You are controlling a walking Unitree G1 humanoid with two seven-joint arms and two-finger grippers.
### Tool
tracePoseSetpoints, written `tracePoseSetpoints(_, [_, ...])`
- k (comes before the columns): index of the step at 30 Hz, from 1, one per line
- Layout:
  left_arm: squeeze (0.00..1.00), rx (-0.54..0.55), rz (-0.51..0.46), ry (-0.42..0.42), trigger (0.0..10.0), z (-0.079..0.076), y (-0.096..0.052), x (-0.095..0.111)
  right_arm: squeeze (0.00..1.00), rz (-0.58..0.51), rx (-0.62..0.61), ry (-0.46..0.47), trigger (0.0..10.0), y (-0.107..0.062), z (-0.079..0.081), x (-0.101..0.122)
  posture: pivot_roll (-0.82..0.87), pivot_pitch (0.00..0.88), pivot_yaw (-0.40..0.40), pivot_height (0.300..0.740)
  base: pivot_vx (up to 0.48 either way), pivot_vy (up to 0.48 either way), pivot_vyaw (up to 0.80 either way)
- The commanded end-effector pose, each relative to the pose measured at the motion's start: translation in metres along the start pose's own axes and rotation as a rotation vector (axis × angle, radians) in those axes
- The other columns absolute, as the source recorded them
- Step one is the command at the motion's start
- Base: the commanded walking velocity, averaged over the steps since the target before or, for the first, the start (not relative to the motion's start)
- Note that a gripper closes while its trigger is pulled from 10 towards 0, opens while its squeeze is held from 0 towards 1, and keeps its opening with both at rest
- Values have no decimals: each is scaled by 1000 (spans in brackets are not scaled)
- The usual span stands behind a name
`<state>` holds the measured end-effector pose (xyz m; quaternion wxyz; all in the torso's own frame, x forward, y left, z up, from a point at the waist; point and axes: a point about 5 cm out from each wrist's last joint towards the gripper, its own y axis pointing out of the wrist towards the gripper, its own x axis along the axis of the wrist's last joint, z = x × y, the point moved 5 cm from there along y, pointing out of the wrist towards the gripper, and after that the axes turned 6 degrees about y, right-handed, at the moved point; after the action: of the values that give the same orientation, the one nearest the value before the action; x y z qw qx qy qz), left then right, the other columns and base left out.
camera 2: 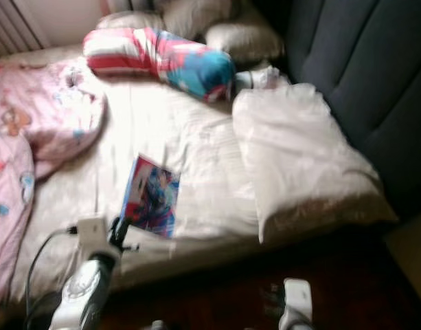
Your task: Clean up the room
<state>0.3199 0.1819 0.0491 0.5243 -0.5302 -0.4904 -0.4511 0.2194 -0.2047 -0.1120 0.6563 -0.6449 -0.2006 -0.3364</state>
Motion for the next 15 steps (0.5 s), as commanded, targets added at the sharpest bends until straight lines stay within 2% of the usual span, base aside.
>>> tracePoseSetpoints(1, [0,10,-32,-10,10000,1,1,7,0,33,-25,1,10000,-5,-11,-12,-39,186,38,740,281,0,0])
tracePoseSetpoints(11, [0,6,-30,-12,10000,-1,0,7,0,32,-25,0,10000,-5,-11,-11,-37,194,38,740,277,0,0])
tracePoseSetpoints(15, [0,5,-28,-18,10000,-1,0,7,0,32,-24,0,10000,-5,-11,-11,-36,198,37,740,0,0,0])
